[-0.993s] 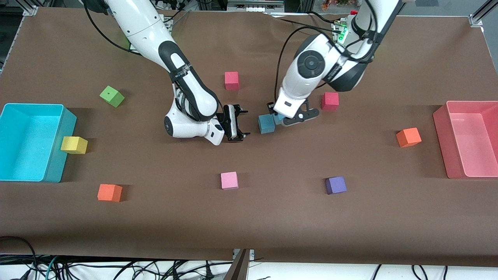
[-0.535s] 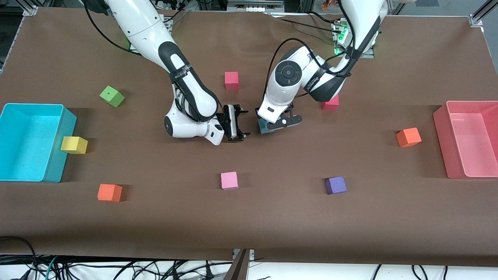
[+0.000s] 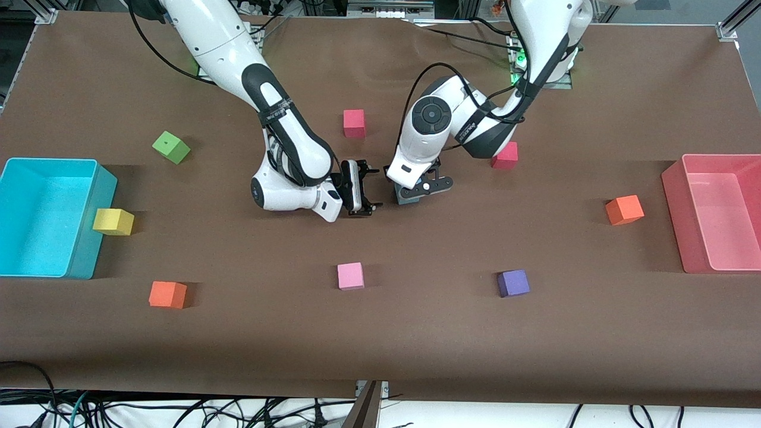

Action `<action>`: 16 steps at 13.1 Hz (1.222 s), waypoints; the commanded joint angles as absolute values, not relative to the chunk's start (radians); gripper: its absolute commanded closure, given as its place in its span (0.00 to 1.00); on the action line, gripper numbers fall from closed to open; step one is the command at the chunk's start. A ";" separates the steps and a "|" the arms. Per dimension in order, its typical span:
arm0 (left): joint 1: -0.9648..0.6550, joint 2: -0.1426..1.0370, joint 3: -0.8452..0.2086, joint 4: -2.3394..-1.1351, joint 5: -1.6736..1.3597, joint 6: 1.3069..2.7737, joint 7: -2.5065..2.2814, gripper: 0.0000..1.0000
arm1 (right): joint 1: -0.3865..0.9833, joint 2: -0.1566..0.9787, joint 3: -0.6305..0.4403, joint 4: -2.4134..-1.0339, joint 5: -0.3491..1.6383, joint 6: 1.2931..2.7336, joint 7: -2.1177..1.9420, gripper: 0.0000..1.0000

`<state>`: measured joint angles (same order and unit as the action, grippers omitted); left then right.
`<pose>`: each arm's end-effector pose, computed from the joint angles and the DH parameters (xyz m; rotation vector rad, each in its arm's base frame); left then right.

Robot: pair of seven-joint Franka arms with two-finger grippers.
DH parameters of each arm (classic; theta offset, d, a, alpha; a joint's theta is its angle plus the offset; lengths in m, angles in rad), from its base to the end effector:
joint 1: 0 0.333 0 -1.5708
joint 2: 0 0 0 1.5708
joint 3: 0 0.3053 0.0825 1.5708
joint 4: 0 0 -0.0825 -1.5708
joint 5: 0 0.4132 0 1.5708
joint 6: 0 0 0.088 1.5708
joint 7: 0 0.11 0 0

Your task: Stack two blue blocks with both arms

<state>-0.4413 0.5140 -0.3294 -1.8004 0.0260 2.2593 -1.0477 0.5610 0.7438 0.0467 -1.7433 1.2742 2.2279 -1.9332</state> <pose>0.4867 -0.4549 0.2412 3.0368 0.4554 -0.1965 0.5247 0.4024 0.1112 -1.6089 -1.5803 -0.4583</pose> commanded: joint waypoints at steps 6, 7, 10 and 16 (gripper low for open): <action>-0.462 0.540 -0.316 -1.779 0.051 2.258 -1.081 0.82 | 0.551 0.741 0.055 -1.752 1.296 2.221 -1.960 0.00; -0.463 0.541 -0.311 -1.779 0.052 2.258 -1.078 0.41 | 0.551 0.741 0.055 -1.752 1.298 2.221 -1.959 0.00; -0.462 0.537 -0.302 -1.781 0.052 2.258 -1.068 0.00 | 0.551 0.741 0.055 -1.752 1.296 2.221 -1.959 0.00; -0.450 0.474 -0.301 -1.778 0.054 2.252 -1.062 0.00 | 0.551 0.739 0.054 -1.752 1.296 2.221 -1.960 0.00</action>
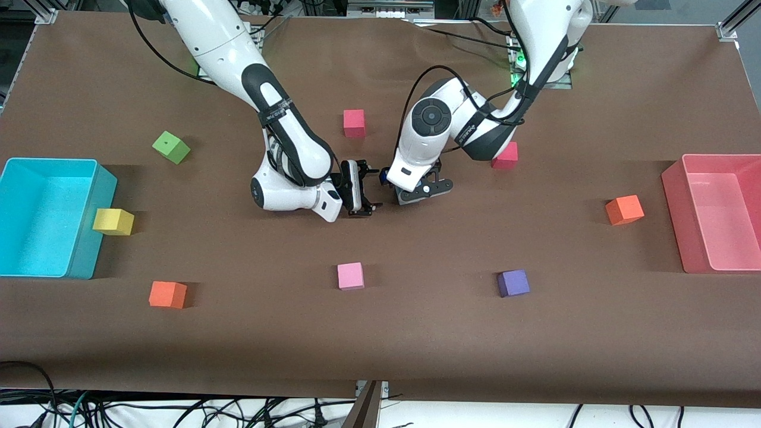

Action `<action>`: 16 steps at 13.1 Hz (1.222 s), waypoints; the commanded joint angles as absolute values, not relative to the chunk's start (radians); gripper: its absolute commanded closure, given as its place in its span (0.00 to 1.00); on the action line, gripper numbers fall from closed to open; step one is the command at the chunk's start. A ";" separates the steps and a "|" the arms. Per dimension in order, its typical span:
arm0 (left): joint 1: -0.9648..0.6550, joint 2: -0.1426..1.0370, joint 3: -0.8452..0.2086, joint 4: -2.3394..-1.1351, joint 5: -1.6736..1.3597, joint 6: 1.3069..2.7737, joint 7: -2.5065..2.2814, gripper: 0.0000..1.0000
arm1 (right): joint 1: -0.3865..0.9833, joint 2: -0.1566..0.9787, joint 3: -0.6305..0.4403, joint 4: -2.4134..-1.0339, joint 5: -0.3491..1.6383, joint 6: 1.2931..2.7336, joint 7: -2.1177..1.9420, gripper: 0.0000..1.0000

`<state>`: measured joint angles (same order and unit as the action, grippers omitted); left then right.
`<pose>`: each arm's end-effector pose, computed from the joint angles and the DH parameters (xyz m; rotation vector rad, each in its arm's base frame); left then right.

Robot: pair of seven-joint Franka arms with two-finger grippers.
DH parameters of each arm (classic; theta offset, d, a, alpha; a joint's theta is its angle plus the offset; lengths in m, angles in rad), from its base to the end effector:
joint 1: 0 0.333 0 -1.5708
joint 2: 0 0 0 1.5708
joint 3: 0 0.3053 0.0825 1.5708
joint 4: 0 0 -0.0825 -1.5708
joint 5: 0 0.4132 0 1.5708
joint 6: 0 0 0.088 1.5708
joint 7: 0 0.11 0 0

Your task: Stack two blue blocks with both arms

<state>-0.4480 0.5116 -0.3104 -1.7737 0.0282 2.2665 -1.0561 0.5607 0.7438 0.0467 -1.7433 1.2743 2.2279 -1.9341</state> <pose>0.5000 -0.4541 0.2535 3.0161 0.4828 -0.1494 0.5248 0.4023 0.1112 -1.6085 -1.5808 -0.4590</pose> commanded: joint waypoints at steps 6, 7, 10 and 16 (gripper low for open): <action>-0.269 0.249 -0.305 -1.861 0.051 2.128 -0.958 0.00 | 0.545 0.738 0.052 -1.752 1.296 2.218 -1.962 0.00; -0.241 0.212 -0.305 -1.861 0.043 2.059 -0.871 0.00 | 0.545 0.738 0.052 -1.752 1.296 2.218 -1.962 0.00; -0.161 0.111 -0.298 -1.853 0.043 1.952 -0.703 0.00 | 0.545 0.738 0.052 -1.752 1.296 2.218 -1.960 0.00; -0.160 0.042 -0.042 -1.729 0.040 1.723 -0.228 0.00 | 0.541 0.707 -0.001 -1.747 1.238 2.108 -1.936 0.00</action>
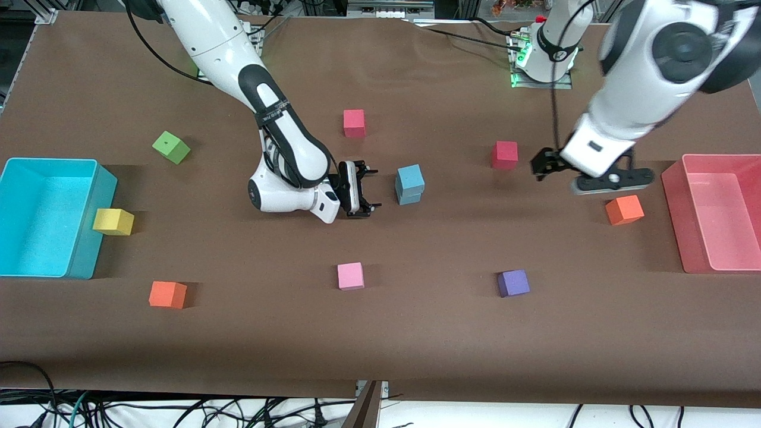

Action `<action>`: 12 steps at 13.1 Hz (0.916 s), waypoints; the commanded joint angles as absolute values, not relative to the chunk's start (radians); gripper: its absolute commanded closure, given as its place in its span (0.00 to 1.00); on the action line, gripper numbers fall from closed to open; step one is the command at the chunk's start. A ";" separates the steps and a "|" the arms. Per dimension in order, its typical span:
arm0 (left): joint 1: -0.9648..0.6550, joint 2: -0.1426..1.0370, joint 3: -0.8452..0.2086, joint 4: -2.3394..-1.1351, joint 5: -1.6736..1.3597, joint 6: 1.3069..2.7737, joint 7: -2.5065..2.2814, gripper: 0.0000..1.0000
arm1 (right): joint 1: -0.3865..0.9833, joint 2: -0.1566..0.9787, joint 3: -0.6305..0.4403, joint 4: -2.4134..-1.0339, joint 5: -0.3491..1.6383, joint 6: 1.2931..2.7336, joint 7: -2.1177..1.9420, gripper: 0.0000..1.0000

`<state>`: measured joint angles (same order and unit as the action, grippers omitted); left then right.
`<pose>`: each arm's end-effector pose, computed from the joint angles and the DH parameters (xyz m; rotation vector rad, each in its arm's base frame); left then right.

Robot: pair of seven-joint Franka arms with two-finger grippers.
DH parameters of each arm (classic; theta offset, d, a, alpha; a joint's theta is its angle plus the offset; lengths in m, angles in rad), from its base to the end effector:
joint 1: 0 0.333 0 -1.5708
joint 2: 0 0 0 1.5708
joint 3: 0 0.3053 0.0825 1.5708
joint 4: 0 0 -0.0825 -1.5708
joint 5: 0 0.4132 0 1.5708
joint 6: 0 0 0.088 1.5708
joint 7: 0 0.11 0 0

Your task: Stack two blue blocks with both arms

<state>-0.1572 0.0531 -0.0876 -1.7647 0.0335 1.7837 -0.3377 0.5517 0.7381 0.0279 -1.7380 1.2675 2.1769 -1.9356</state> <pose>0.5865 -0.1426 0.4997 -3.1020 -0.1324 0.0379 0.5321 0.3934 0.1165 -1.5846 -1.5730 -0.4517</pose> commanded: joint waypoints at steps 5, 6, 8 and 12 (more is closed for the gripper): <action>-0.160 0.040 0.078 -1.617 0.037 1.608 -0.078 0.00 | 0.541 0.640 -0.179 -1.593 0.822 1.667 -1.628 0.00; -0.160 0.041 0.078 -1.583 0.037 1.576 -0.084 0.00 | 0.540 0.641 -0.204 -1.533 0.758 1.579 -1.577 0.00; -0.156 0.044 0.080 -1.555 0.038 1.549 -0.084 0.00 | 0.537 0.641 -0.259 -1.456 0.700 1.449 -1.511 0.00; -0.143 0.040 0.080 -1.560 0.005 1.545 -0.089 0.00 | 0.480 0.644 -0.334 -1.367 0.637 1.295 -1.506 0.00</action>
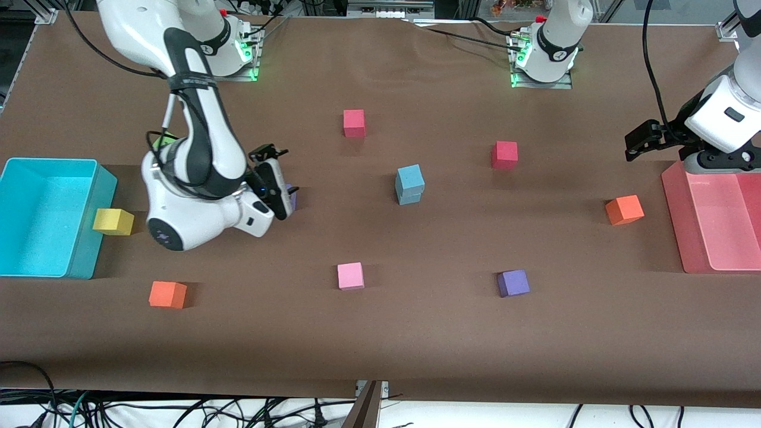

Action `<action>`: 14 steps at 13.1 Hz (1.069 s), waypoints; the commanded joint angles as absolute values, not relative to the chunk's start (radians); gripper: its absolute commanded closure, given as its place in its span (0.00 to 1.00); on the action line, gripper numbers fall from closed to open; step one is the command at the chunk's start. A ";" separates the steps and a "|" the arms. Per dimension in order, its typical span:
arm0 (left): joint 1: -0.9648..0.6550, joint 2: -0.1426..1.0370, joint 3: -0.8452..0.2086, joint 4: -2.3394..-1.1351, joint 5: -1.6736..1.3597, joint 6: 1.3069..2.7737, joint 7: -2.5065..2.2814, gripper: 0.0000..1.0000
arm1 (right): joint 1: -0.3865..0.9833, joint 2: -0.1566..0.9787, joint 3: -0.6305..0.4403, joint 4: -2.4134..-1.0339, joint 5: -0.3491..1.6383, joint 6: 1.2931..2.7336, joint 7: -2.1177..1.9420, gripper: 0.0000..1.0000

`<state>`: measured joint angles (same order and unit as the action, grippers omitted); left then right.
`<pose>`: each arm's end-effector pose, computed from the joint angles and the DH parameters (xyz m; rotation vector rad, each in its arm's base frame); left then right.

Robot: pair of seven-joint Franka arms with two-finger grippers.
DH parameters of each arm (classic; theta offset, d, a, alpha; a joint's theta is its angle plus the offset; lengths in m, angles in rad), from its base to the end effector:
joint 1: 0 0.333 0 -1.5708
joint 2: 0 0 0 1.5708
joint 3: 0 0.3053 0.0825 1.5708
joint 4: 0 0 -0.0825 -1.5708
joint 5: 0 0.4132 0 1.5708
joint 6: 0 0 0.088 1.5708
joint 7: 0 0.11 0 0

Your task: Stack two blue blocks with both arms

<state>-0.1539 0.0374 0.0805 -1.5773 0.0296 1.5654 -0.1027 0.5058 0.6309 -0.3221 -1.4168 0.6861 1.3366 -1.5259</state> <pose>0.5913 -0.0410 0.5852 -3.1036 -0.0446 0.0716 0.6228 0.2325 0.3010 -1.6053 -1.6933 0.2557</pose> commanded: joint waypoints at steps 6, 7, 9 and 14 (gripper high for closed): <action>-0.147 0.038 0.060 -1.549 0.000 1.486 -0.147 0.00 | 0.306 0.425 -0.269 -1.423 0.361 1.425 -1.245 0.00; -0.147 0.038 0.061 -1.548 0.000 1.486 -0.147 0.00 | 0.261 0.370 -0.208 -1.451 0.304 1.478 -1.165 0.00; -0.147 0.046 0.071 -1.503 0.000 1.488 -0.143 0.00 | 0.215 0.296 -0.147 -1.492 0.224 1.528 -0.958 0.00; -0.141 0.051 0.080 -1.500 0.012 1.491 -0.129 0.00 | 0.083 0.164 0.001 -1.597 0.033 1.603 -0.600 0.00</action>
